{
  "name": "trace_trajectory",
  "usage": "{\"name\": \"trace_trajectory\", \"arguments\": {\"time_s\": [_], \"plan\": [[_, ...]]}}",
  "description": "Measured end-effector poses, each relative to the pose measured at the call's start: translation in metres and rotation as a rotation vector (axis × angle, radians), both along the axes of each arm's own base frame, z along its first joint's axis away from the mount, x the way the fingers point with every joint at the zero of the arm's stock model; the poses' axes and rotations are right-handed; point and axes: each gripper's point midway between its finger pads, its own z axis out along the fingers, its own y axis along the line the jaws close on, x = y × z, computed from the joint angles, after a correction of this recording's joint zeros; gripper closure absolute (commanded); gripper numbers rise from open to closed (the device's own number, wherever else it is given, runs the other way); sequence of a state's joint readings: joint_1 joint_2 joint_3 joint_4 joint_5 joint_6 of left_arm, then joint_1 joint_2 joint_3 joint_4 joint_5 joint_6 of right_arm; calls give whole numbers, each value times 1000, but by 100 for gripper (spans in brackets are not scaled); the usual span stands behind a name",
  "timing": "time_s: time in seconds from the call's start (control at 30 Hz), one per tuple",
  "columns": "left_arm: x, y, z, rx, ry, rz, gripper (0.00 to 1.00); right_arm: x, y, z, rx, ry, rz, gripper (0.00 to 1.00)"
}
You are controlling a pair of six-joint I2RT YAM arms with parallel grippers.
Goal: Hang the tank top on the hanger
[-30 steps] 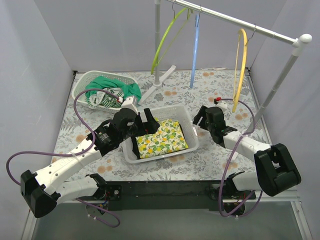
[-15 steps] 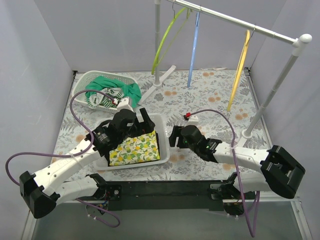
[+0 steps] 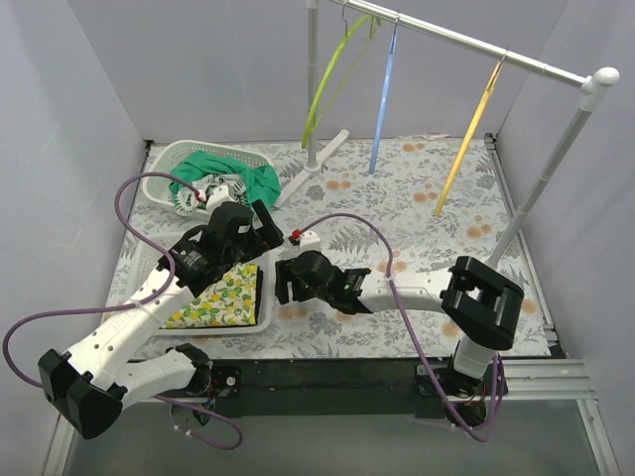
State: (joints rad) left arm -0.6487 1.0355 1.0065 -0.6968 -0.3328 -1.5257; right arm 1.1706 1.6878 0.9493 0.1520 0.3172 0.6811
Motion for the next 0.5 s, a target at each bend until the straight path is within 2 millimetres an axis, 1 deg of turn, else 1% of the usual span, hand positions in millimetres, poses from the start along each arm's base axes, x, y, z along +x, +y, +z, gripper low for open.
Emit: {"name": "trace_trajectory", "arguments": {"time_s": [0.2,0.27,0.37,0.43,0.5], "plan": [[15,29,4,4,-2,95,2,-12,60,5,34,0,131,21],[19,37,5,4,-2,119,2,-18,76,6,47,-2,178,20],[23,44,5,1,-1,132,2,-28,93,9,69,-6,255,20],[27,49,6,-4,-6,142,2,-32,97,10,74,-12,295,20],[32,54,7,-10,-11,157,2,-32,97,10,69,-23,305,19]]}}
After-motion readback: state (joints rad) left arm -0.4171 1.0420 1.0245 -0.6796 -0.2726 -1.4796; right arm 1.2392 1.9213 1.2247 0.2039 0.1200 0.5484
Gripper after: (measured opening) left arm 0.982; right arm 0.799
